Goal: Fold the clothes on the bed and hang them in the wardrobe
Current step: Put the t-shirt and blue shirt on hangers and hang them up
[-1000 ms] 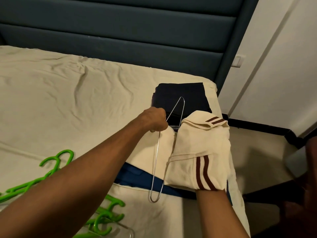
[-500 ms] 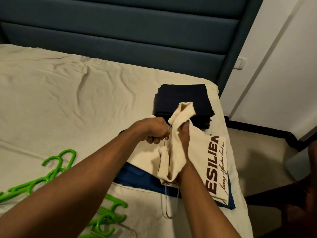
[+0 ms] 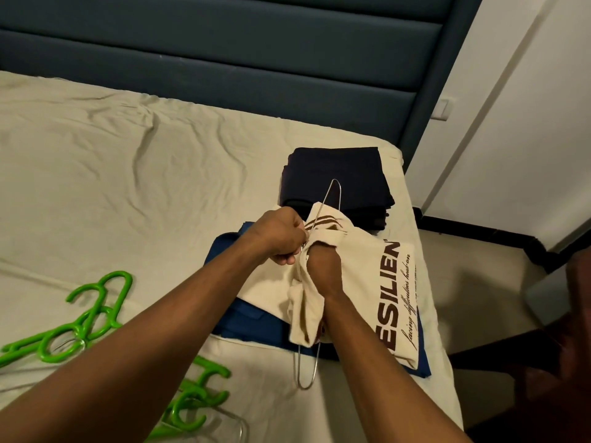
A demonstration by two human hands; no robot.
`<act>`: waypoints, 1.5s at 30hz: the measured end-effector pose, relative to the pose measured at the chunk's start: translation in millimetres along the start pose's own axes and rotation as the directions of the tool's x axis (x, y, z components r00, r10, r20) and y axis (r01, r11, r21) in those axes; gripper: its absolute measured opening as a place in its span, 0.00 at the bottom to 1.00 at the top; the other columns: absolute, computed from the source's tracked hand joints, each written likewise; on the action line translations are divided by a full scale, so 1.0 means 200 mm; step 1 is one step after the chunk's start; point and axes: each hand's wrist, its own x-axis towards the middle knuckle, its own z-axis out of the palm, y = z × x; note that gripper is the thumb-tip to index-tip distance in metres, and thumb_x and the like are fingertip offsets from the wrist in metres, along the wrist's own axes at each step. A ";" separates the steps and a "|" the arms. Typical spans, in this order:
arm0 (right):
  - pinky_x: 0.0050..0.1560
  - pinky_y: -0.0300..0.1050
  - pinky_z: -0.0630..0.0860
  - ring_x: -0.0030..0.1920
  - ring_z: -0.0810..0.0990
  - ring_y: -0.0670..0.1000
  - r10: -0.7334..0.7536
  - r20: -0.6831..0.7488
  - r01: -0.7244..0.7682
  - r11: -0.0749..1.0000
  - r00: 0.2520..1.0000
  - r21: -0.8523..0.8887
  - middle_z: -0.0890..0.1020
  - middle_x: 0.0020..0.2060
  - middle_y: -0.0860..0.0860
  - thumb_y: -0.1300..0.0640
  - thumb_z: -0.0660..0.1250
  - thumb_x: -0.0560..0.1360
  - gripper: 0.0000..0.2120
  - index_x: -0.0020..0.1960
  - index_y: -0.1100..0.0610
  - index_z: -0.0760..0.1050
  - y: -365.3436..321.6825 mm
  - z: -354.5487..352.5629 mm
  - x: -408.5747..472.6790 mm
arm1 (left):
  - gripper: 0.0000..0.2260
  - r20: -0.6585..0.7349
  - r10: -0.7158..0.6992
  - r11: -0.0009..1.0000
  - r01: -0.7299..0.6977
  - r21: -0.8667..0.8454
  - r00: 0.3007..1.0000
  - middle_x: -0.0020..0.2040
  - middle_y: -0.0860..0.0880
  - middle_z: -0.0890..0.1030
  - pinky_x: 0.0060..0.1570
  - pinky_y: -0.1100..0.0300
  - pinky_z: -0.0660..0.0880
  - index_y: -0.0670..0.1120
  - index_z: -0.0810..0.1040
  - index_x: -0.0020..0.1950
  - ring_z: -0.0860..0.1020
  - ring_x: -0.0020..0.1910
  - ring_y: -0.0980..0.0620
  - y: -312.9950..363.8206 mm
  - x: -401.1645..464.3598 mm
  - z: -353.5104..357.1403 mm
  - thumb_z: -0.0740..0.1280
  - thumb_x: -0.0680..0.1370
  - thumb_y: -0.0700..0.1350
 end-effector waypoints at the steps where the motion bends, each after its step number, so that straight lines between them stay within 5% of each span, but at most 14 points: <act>1: 0.66 0.35 0.61 0.65 0.71 0.58 -0.033 0.061 0.038 0.996 0.998 -0.078 0.75 0.62 0.62 0.65 0.53 0.84 0.15 0.69 0.66 0.65 0.00 0.00 0.00 | 0.07 -0.022 0.007 1.000 -0.006 0.011 1.000 0.31 0.46 0.77 0.22 0.65 0.70 0.42 0.77 0.46 0.73 0.20 0.55 0.00 0.00 0.00 0.62 0.82 0.39; 3: 0.73 0.41 0.54 0.74 0.63 0.57 -0.109 0.095 0.128 0.965 0.989 -0.227 0.65 0.74 0.61 0.61 0.54 0.84 0.20 0.75 0.66 0.59 0.01 -0.01 0.02 | 0.06 -0.047 0.015 1.000 -0.014 0.018 0.999 0.32 0.46 0.78 0.22 0.65 0.70 0.42 0.77 0.49 0.73 0.20 0.55 0.01 -0.01 0.01 0.62 0.81 0.39; 7: 0.59 0.57 0.75 0.57 0.79 0.64 -0.350 -0.068 0.279 0.838 0.934 -0.469 0.82 0.55 0.62 0.61 0.69 0.75 0.14 0.59 0.63 0.79 -0.02 -0.01 -0.01 | 0.06 -0.030 0.035 0.999 -0.034 0.022 0.999 0.33 0.46 0.78 0.22 0.65 0.70 0.43 0.76 0.47 0.73 0.21 0.54 0.04 -0.03 0.01 0.61 0.81 0.37; 10: 0.69 0.59 0.62 0.66 0.72 0.59 -0.354 0.143 0.340 0.594 0.924 -0.729 0.79 0.61 0.54 0.52 0.66 0.75 0.17 0.62 0.53 0.77 -0.04 -0.12 -0.01 | 0.06 -0.058 0.038 0.999 -0.037 0.008 0.998 0.33 0.46 0.78 0.22 0.65 0.70 0.44 0.76 0.47 0.73 0.21 0.54 0.03 -0.03 0.00 0.61 0.81 0.37; 13: 0.75 0.62 0.52 0.75 0.61 0.58 -0.312 0.254 0.399 0.624 0.915 -0.671 0.72 0.71 0.55 0.51 0.68 0.75 0.22 0.68 0.54 0.73 0.03 -0.23 -0.04 | 0.06 -0.073 0.036 0.999 -0.037 -0.014 0.997 0.33 0.47 0.78 0.22 0.66 0.70 0.44 0.76 0.49 0.74 0.23 0.54 0.01 -0.03 0.00 0.61 0.81 0.38; 17: 0.77 0.59 0.56 0.78 0.56 0.52 -0.419 0.170 0.452 0.826 0.892 -0.338 0.70 0.74 0.48 0.51 0.51 0.79 0.22 0.71 0.50 0.70 0.18 -0.32 -0.23 | 0.06 -0.093 0.052 0.997 -0.057 -0.049 0.994 0.35 0.47 0.79 0.24 0.65 0.71 0.45 0.77 0.50 0.76 0.27 0.54 -0.01 -0.04 0.01 0.60 0.82 0.39; 20: 0.73 0.58 0.64 0.77 0.60 0.48 -0.449 0.094 0.458 0.874 0.889 -0.162 0.73 0.71 0.47 0.49 0.55 0.79 0.21 0.70 0.50 0.72 0.27 -0.31 -0.41 | 0.08 -0.137 0.071 0.990 -0.086 -0.111 0.988 0.36 0.47 0.82 0.27 0.65 0.74 0.46 0.78 0.49 0.78 0.29 0.55 -0.05 -0.05 0.00 0.60 0.80 0.38; 24: 0.65 0.42 0.65 0.69 0.57 0.33 -0.411 0.101 0.416 0.909 0.906 -0.033 0.58 0.69 0.28 0.37 0.63 0.73 0.34 0.75 0.35 0.53 0.23 -0.29 -0.67 | 0.09 -0.177 0.103 0.978 -0.132 -0.159 0.979 0.38 0.45 0.83 0.30 0.65 0.77 0.45 0.79 0.48 0.81 0.31 0.55 -0.09 -0.09 0.01 0.60 0.80 0.36; 26: 0.60 0.37 0.64 0.64 0.59 0.35 -0.414 0.107 0.425 0.898 0.904 -0.115 0.59 0.67 0.32 0.36 0.66 0.73 0.37 0.74 0.35 0.49 0.20 -0.24 -0.72 | 0.09 -0.193 0.119 0.972 -0.154 -0.175 0.974 0.39 0.45 0.84 0.33 0.63 0.79 0.44 0.79 0.48 0.82 0.32 0.53 -0.10 -0.11 0.02 0.60 0.80 0.35; 30: 0.47 0.45 0.76 0.51 0.72 0.44 -0.389 -0.145 0.386 0.921 0.910 -0.047 0.70 0.52 0.43 0.49 0.61 0.81 0.12 0.64 0.45 0.71 0.17 -0.12 -0.69 | 0.09 -0.207 0.143 0.962 -0.185 -0.199 0.968 0.39 0.44 0.84 0.34 0.62 0.80 0.43 0.80 0.48 0.83 0.33 0.52 -0.07 -0.13 0.02 0.60 0.80 0.35; 33: 0.44 0.43 0.74 0.45 0.74 0.43 -0.231 -0.298 0.256 0.965 0.926 0.048 0.75 0.46 0.45 0.58 0.64 0.80 0.06 0.54 0.51 0.79 0.14 -0.09 -0.60 | 0.09 -0.204 0.146 0.959 -0.189 -0.212 0.968 0.40 0.43 0.84 0.33 0.62 0.79 0.41 0.80 0.48 0.83 0.32 0.51 -0.05 -0.15 0.03 0.60 0.80 0.34; 40: 0.44 0.40 0.74 0.47 0.82 0.54 0.120 0.041 -0.125 0.982 0.992 0.141 0.84 0.48 0.53 0.70 0.60 0.74 0.20 0.57 0.54 0.83 -0.01 -0.08 -0.37 | 0.08 -0.223 0.103 0.955 -0.159 -0.250 0.969 0.37 0.42 0.83 0.31 0.60 0.80 0.41 0.79 0.47 0.84 0.32 0.48 0.01 -0.15 0.04 0.60 0.80 0.35; 42: 0.38 0.43 0.76 0.38 0.82 0.54 0.240 0.144 -0.278 0.881 0.960 0.383 0.83 0.44 0.55 0.67 0.58 0.77 0.16 0.54 0.55 0.82 -0.02 -0.11 -0.33 | 0.08 -0.228 0.092 0.963 -0.145 -0.226 0.969 0.37 0.43 0.83 0.31 0.60 0.80 0.40 0.79 0.47 0.84 0.31 0.48 0.03 -0.16 0.05 0.60 0.80 0.35; 45: 0.37 0.48 0.81 0.32 0.81 0.53 0.281 0.416 -0.499 0.383 0.865 0.778 0.82 0.38 0.56 0.58 0.58 0.82 0.12 0.57 0.61 0.78 -0.03 -0.19 -0.37 | 0.08 -0.244 0.071 0.970 -0.124 -0.207 0.967 0.35 0.44 0.83 0.31 0.59 0.81 0.40 0.79 0.47 0.84 0.30 0.49 0.05 -0.15 0.04 0.60 0.80 0.34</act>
